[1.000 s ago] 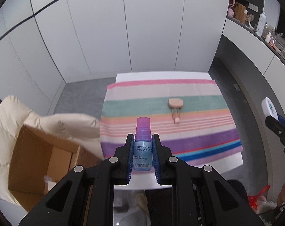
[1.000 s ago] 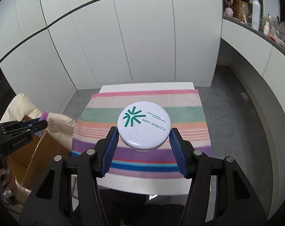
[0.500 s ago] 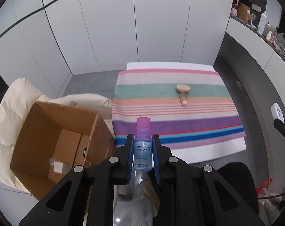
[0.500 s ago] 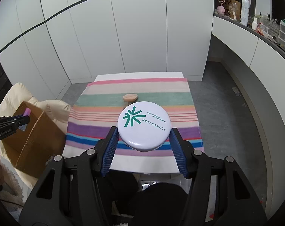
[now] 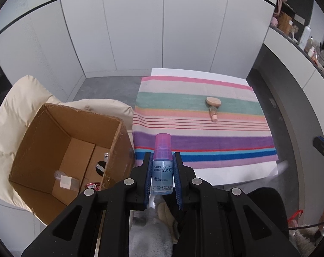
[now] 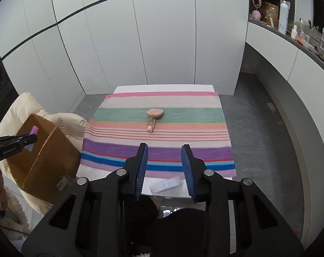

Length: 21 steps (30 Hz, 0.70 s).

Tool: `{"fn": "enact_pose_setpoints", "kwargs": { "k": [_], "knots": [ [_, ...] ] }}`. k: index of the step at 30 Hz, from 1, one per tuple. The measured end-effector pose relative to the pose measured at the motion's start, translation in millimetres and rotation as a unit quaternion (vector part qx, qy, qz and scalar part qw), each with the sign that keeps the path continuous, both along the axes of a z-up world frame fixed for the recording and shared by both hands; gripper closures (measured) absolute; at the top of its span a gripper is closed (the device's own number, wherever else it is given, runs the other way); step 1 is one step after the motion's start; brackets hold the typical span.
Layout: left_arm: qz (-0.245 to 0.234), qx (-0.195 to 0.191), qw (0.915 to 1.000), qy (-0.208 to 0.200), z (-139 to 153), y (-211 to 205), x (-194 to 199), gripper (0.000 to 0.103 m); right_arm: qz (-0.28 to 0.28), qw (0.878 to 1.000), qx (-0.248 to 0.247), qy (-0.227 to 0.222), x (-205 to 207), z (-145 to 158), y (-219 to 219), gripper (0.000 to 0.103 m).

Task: Organize objects
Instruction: 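Lift the white compact and blue bottle and carry them over the cardboard box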

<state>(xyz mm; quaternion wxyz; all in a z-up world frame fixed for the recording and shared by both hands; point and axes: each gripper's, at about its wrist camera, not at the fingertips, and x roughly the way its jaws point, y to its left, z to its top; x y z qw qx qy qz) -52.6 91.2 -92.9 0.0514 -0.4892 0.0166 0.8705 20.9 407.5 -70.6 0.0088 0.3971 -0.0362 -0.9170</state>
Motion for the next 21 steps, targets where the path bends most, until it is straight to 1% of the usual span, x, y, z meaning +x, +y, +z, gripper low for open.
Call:
{"fn": "enact_pose_setpoints", "kwargs": {
  "k": [1,2,3,4,5,7,8,9,11,13,15,19,21],
  "knots": [
    [0.003,0.005,1.0,0.004,-1,-1,-1,0.084,0.038,0.999,-0.001,0.014,-16,-7,-8,0.068],
    [0.006,0.006,0.9999,0.013,-4,-3,0,0.084,0.092,0.995,-0.009,0.023,-41,-22,-16,0.069],
    [0.011,-0.005,0.9998,0.017,-9,-6,1,0.084,0.121,0.992,-0.022,-0.004,-73,-49,-18,0.069],
    [0.011,-0.012,0.9997,0.015,-13,-9,2,0.084,0.109,0.992,-0.029,-0.049,-96,-75,-14,0.069],
    [0.009,-0.018,0.9998,0.01,-19,-12,3,0.083,0.083,0.99,-0.055,-0.097,-115,-105,-1,0.07],
    [0.01,-0.019,0.9997,-0.005,-29,-21,3,0.083,0.061,0.986,-0.103,-0.119,-117,-135,19,0.07],
    [0.01,-0.015,0.9997,-0.013,-34,-27,3,0.083,0.052,0.985,-0.11,-0.125,-116,-146,26,0.07],
    [0.017,-0.018,0.9995,-0.02,-40,-35,1,0.083,0.043,0.986,-0.104,-0.126,-114,-154,31,0.07],
    [0.032,-0.026,0.9988,-0.025,-47,-47,-4,0.083,0.045,0.987,-0.089,-0.128,-116,-161,31,0.07],
    [0.051,-0.017,0.9981,-0.029,-49,-62,-8,0.083,0.05,0.987,-0.085,-0.124,-120,-161,25,0.07],
    [0.074,-0.017,0.9968,-0.025,-48,-76,-11,0.083,0.061,0.988,-0.086,-0.114,-122,-156,16,0.066],
    [0.097,-0.006,0.995,-0.025,-46,-96,-13,0.083,0.087,0.989,-0.071,-0.094,-128,-143,-13,0.064],
    [0.105,-0.005,0.9941,-0.024,-45,-103,-14,0.083,0.098,0.989,-0.069,-0.092,-129,-139,-27,0.064]
  ]
}}
